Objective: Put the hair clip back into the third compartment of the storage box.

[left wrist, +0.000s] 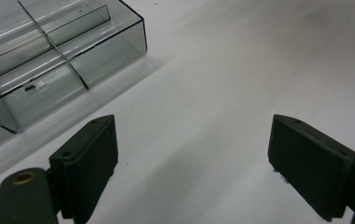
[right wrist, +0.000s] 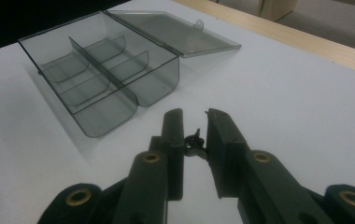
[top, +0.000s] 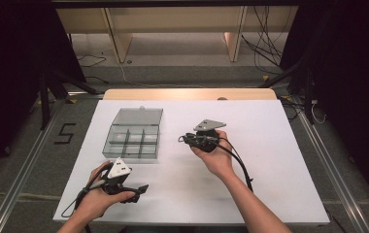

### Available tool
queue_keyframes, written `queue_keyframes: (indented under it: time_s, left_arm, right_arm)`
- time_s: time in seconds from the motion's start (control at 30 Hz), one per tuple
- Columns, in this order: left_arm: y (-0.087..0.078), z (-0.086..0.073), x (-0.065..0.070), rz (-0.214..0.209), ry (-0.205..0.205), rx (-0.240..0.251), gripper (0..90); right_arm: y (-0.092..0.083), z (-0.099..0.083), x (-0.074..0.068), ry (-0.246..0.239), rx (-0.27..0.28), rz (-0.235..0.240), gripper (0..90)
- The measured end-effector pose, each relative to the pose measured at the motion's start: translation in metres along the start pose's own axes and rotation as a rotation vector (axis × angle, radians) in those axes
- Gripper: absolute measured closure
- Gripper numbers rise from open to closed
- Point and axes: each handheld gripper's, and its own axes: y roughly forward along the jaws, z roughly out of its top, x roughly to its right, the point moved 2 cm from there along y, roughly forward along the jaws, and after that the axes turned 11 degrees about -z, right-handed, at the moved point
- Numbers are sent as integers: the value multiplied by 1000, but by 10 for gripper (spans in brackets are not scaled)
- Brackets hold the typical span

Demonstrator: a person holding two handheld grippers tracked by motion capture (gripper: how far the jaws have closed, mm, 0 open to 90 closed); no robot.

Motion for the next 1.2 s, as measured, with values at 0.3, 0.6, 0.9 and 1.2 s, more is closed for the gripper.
queue_keyframes:
  time_s: [0.3, 0.6, 0.9, 1.2]
  left_arm:
    - [0, 0, 0, -2, 0, 0, 156]
    - [0, 0, 0, -2, 1, -2, 156]
    - [0, 0, 0, -2, 1, -1, 156]
    - [0, 0, -1, -2, 1, -1, 156]
  right_arm:
    - [8, 9, -9, -9, 6, 15, 782]
    - [13, 11, -12, -8, 8, 15, 787]
    - [17, 16, -15, -11, 12, 17, 789]
    - [22, 20, -19, -17, 10, 21, 790]
